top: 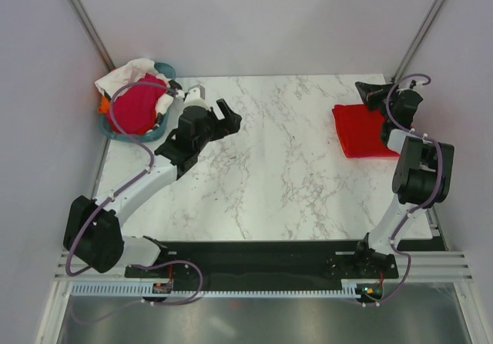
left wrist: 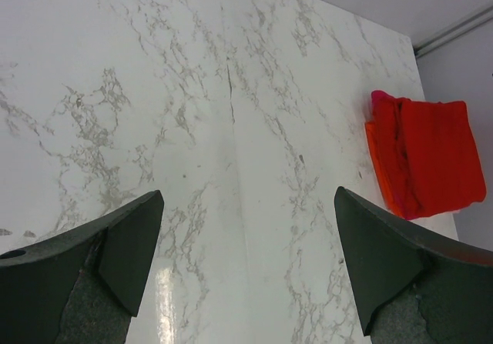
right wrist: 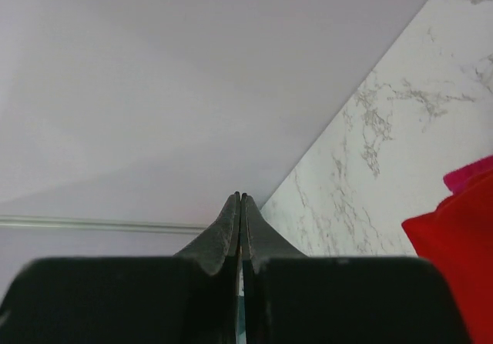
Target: Fold and stack the t-shirts
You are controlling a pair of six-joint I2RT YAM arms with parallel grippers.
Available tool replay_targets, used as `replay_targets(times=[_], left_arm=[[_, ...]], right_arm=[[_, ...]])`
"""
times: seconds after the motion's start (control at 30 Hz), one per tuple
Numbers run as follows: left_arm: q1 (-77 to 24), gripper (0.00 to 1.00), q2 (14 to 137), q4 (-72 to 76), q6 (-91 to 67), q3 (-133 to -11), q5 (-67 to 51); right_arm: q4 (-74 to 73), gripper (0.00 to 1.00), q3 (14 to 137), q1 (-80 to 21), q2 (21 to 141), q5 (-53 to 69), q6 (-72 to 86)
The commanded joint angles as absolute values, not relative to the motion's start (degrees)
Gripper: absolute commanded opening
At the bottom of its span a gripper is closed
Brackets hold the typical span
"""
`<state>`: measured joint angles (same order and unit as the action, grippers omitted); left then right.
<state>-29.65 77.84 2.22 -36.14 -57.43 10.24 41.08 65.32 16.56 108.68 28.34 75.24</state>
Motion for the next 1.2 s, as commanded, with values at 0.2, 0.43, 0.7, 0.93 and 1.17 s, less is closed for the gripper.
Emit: replay_targets(times=[0.2, 0.43, 0.7, 0.93, 1.17], left_arm=[[-29.36, 1.00, 72.86, 1.58, -32.08, -52.13, 14.50], [-28.92, 1.00, 69.09, 0.35, -30.76, -49.22, 16.61], [-28.92, 1.00, 68.47, 0.26, -29.71, -47.11, 17.66], [-28.92, 1.00, 66.98, -1.49, -29.00, -44.92, 18.72], [-28.92, 1.00, 59.25, -1.41, -29.53, -36.94, 16.09]], right_arm=[[40.08, 0.02, 65.46, 11.61, 119.34, 27.86, 73.83], [34.64, 0.01, 70.83, 10.37, 127.88, 24.87, 71.46], [32.45, 0.04, 74.08, 10.02, 121.22, 26.54, 69.01], [16.54, 0.23, 68.40, 5.02, 103.73, 20.66, 50.55], [2.56, 0.79, 55.56, -5.42, 83.45, 1.88, 32.54]])
